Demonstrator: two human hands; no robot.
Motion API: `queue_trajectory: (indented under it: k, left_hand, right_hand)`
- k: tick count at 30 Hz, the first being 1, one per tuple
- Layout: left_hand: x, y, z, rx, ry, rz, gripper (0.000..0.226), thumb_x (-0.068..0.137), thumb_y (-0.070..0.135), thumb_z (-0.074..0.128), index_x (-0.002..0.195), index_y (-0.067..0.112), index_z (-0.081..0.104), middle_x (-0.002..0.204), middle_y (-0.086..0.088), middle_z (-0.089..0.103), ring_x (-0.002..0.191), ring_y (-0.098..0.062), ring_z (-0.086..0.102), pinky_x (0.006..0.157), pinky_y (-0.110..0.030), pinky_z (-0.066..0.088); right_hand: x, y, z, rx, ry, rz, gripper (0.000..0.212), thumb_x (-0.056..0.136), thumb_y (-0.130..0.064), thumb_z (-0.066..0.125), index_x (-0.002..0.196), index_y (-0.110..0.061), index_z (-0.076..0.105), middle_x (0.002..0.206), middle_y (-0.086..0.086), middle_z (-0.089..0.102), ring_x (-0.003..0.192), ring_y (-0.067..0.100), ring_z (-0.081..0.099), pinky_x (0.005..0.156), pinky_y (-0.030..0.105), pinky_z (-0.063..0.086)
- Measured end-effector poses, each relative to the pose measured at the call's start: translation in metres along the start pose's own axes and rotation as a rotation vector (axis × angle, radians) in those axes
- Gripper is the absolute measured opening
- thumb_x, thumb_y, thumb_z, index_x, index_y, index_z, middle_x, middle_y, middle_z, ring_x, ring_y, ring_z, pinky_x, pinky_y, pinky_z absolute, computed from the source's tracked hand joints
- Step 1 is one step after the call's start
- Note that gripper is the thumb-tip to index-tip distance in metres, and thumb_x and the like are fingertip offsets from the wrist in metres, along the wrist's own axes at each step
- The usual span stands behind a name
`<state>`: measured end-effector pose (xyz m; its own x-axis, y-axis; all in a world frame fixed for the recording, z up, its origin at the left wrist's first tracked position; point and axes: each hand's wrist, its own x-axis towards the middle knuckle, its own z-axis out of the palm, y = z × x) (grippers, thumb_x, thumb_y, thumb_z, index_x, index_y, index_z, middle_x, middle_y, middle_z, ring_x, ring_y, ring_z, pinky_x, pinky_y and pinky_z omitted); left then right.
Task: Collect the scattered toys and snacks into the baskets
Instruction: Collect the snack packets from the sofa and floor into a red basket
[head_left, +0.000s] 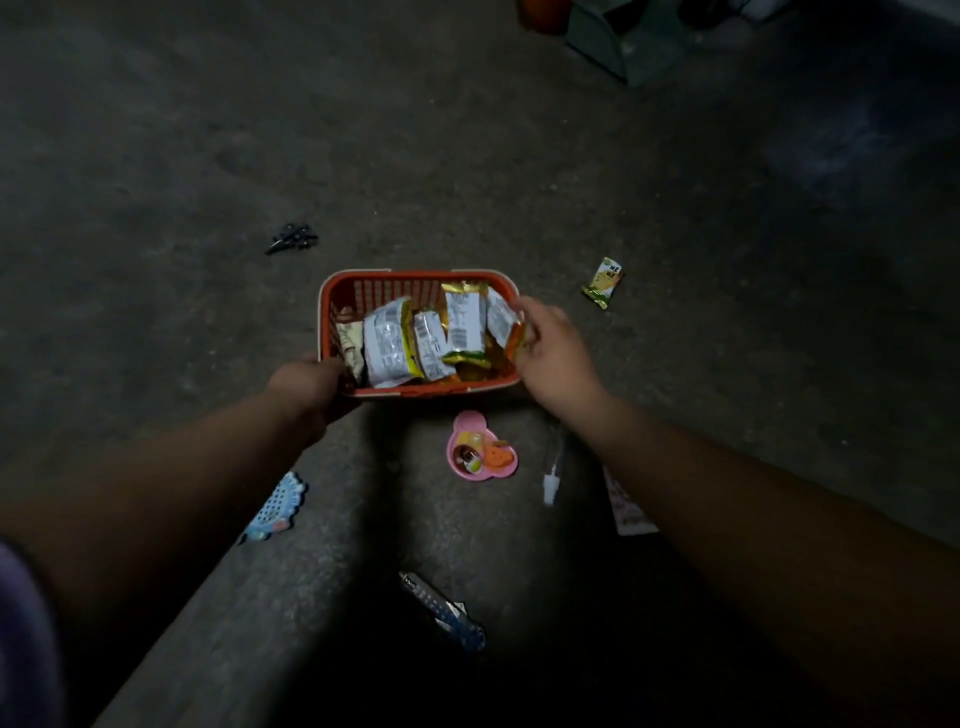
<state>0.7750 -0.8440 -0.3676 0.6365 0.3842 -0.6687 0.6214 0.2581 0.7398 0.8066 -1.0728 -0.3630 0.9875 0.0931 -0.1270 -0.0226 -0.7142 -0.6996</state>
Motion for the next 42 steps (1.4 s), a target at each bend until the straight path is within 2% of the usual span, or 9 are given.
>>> queue_trajectory:
  k: [3, 7, 11, 17, 24, 30, 38, 40, 42]
  left_hand:
    - [0.006, 0.005, 0.004, -0.084, -0.018, -0.018, 0.036, 0.093, -0.006, 0.037, 0.118, 0.012, 0.055, 0.087, -0.008, 0.060, 0.067, -0.014, 0.056, 0.040, -0.019, 0.051]
    - [0.014, -0.005, 0.011, -0.227, -0.017, -0.060, 0.034, 0.091, 0.000, 0.042, 0.119, 0.014, 0.057, 0.106, -0.007, 0.065, 0.073, -0.017, 0.063, 0.052, -0.023, 0.055]
    - [0.019, -0.024, 0.009, -0.284, -0.049, -0.116, 0.035, 0.086, 0.020, 0.053, 0.121, 0.023, 0.059, 0.108, -0.006, 0.070, 0.090, -0.026, 0.068, 0.082, -0.043, 0.057]
    - [-0.010, -0.035, 0.019, -0.360, -0.056, -0.102, 0.044, 0.084, 0.017, 0.052, 0.125, 0.031, 0.059, 0.106, 0.000, 0.071, 0.091, -0.023, 0.069, 0.087, -0.047, 0.056]
    - [-0.012, -0.026, 0.029, -0.509, -0.106, -0.165, 0.046, 0.089, 0.000, 0.049, 0.124, 0.027, 0.059, 0.113, -0.001, 0.068, 0.090, -0.021, 0.067, 0.071, -0.034, 0.055]
    - [0.022, -0.026, 0.043, -0.463, -0.096, -0.057, 0.048, 0.086, 0.000, 0.054, 0.127, 0.024, 0.060, 0.114, -0.008, 0.069, 0.097, -0.025, 0.068, 0.084, -0.041, 0.057]
    - [0.051, -0.012, 0.067, -0.430, -0.027, -0.011, 0.042, 0.088, -0.002, 0.051, 0.126, 0.015, 0.058, 0.105, -0.012, 0.070, 0.075, -0.023, 0.067, 0.055, -0.026, 0.056]
    - [0.054, -0.006, 0.076, -0.421, -0.020, 0.014, 0.039, 0.088, -0.006, 0.047, 0.122, 0.011, 0.059, 0.092, -0.008, 0.068, 0.054, -0.012, 0.066, 0.045, -0.021, 0.054]
    - [0.056, 0.000, 0.087, -0.390, -0.006, 0.054, 0.038, 0.088, -0.007, 0.045, 0.117, 0.011, 0.060, 0.085, -0.005, 0.065, 0.042, -0.005, 0.061, 0.040, -0.016, 0.050]
  right_hand:
    - [0.004, 0.000, -0.010, -0.022, 0.107, 0.045, 0.058, 0.088, -0.003, 0.053, 0.140, -0.025, 0.040, 0.118, -0.001, 0.044, 0.091, 0.007, 0.048, 0.066, 0.013, 0.037]
    - [0.008, -0.011, -0.011, -0.102, 0.125, 0.097, 0.058, 0.087, -0.003, 0.054, 0.139, -0.024, 0.041, 0.117, -0.001, 0.045, 0.089, 0.006, 0.047, 0.066, 0.013, 0.036]
    - [0.012, -0.039, 0.000, -0.277, 0.087, 0.146, 0.051, 0.089, -0.006, 0.053, 0.137, -0.021, 0.043, 0.130, 0.003, 0.045, 0.108, 0.014, 0.051, 0.082, 0.023, 0.042]
    - [0.020, -0.063, 0.017, -0.499, -0.062, 0.168, 0.038, 0.088, -0.015, 0.055, 0.126, -0.011, 0.055, 0.122, 0.016, 0.052, 0.113, 0.031, 0.053, 0.093, 0.027, 0.041]
    - [0.044, -0.079, 0.011, -0.660, -0.120, 0.189, 0.040, 0.094, -0.016, 0.048, 0.133, -0.022, 0.051, 0.128, 0.014, 0.047, 0.111, 0.030, 0.054, 0.096, 0.037, 0.046]
    - [0.065, -0.042, 0.018, -0.623, -0.286, 0.087, 0.037, 0.090, -0.010, 0.055, 0.123, -0.023, 0.063, 0.128, 0.008, 0.043, 0.120, 0.029, 0.046, 0.106, 0.033, 0.037]
    - [0.111, 0.006, -0.005, -0.193, 0.124, 0.101, 0.022, 0.089, -0.002, 0.053, 0.091, -0.017, 0.069, 0.111, -0.001, 0.051, 0.102, 0.011, 0.050, 0.088, 0.022, 0.042]
    - [0.131, 0.033, -0.010, -0.152, 0.270, 0.185, 0.023, 0.088, -0.001, 0.051, 0.098, -0.014, 0.066, 0.116, 0.004, 0.052, 0.102, 0.018, 0.054, 0.085, 0.022, 0.041]
    - [0.155, 0.070, -0.015, -0.185, 0.245, 0.289, 0.031, 0.089, -0.002, 0.049, 0.115, -0.013, 0.061, 0.127, 0.010, 0.049, 0.111, 0.025, 0.054, 0.092, 0.028, 0.044]
